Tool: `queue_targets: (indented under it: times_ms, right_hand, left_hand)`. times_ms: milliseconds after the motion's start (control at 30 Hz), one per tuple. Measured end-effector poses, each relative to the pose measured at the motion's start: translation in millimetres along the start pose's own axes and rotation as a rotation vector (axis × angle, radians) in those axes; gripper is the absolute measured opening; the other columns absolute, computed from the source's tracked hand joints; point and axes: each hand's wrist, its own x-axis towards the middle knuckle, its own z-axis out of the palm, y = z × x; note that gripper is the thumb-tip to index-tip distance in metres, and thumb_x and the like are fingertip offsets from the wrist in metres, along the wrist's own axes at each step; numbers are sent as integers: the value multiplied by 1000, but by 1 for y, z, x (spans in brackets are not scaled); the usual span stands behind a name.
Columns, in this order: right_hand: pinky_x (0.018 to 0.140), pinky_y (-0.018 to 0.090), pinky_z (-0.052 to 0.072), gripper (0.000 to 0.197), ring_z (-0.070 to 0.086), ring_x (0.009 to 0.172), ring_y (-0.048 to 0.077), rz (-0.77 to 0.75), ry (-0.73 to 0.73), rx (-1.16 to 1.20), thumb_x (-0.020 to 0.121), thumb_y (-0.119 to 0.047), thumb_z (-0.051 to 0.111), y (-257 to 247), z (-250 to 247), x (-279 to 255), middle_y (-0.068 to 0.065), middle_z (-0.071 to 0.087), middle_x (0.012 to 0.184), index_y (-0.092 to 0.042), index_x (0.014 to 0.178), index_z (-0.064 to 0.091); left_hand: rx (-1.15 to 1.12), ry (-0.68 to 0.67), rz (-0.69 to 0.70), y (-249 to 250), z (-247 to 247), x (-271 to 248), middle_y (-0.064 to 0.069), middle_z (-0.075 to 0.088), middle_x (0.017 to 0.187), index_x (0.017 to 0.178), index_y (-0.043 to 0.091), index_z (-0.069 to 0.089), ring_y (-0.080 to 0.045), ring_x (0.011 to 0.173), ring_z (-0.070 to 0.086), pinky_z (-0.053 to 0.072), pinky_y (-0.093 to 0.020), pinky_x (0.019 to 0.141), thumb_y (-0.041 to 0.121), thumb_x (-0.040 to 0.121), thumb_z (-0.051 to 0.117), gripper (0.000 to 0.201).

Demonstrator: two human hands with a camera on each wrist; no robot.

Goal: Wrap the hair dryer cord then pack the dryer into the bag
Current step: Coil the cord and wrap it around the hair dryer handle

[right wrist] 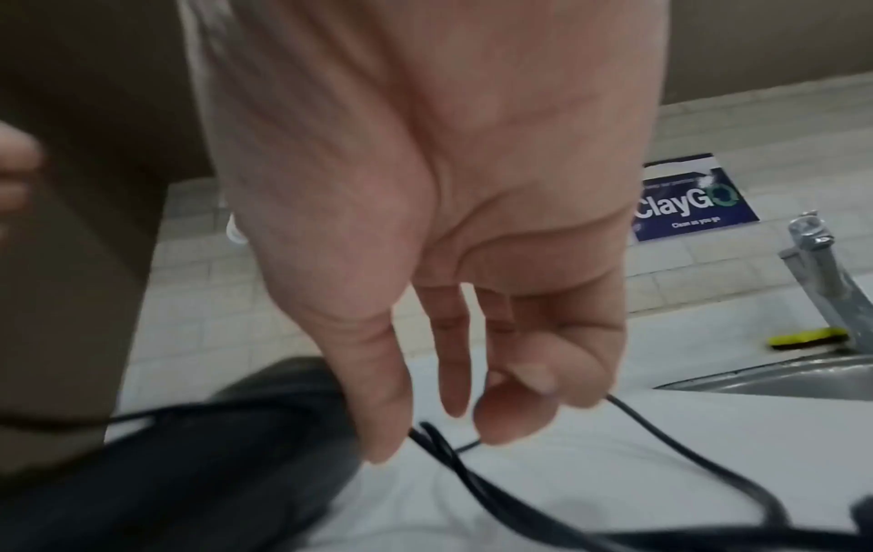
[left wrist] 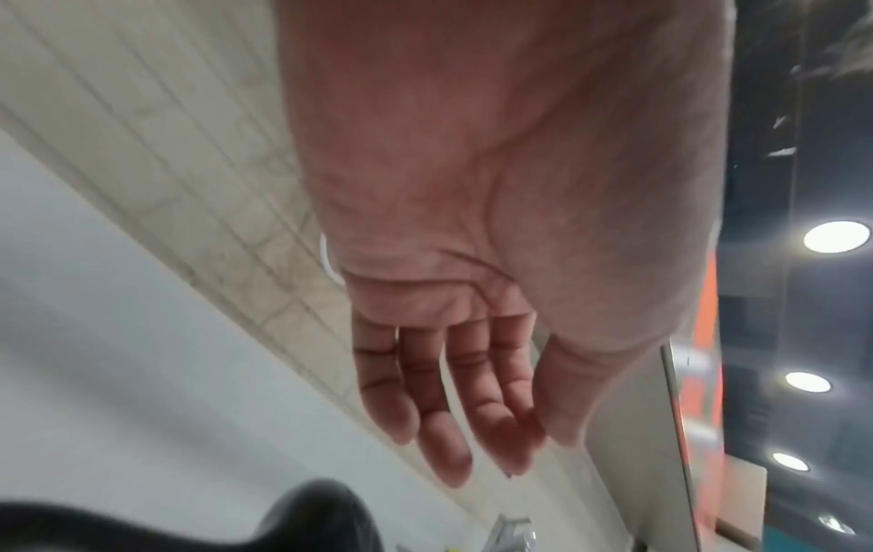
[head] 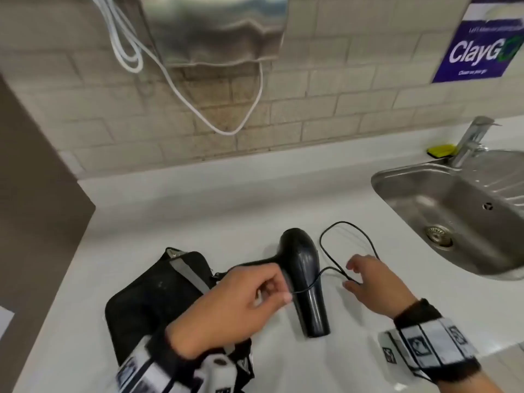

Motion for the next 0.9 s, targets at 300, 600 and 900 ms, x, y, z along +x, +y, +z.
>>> queue_targets:
  times_ms: [300, 600, 900]
  right_hand:
    - [67, 34, 53, 7, 63, 77, 19, -39, -25, -55, 90, -20, 60, -19, -6, 2, 1, 71, 84, -24, 85, 57]
    - [55, 18, 47, 7, 63, 54, 4, -224, 37, 533, 93, -20, 60, -71, -71, -30, 1, 70, 62, -23, 90, 66]
    - [52, 27, 44, 24, 58, 48, 21, -125, -91, 1205, 83, -29, 63, -110, -89, -32, 14, 66, 62, -6, 84, 58]
  left_hand:
    - [139, 26, -27, -11, 42, 69, 8, 51, 123, 126, 28, 47, -11, 106, 56, 51, -34, 94, 38, 91, 64, 40]
    - [-185, 232, 74, 1, 40, 70, 5, 72, 99, 114, 26, 63, -11, 89, 68, 57, -32, 83, 34, 92, 65, 24]
    - [-616, 265, 33, 2, 7, 49, -7, 72, 78, 93, 10, 69, -16, 72, 70, 61, -36, 71, 14, 75, 85, 25]
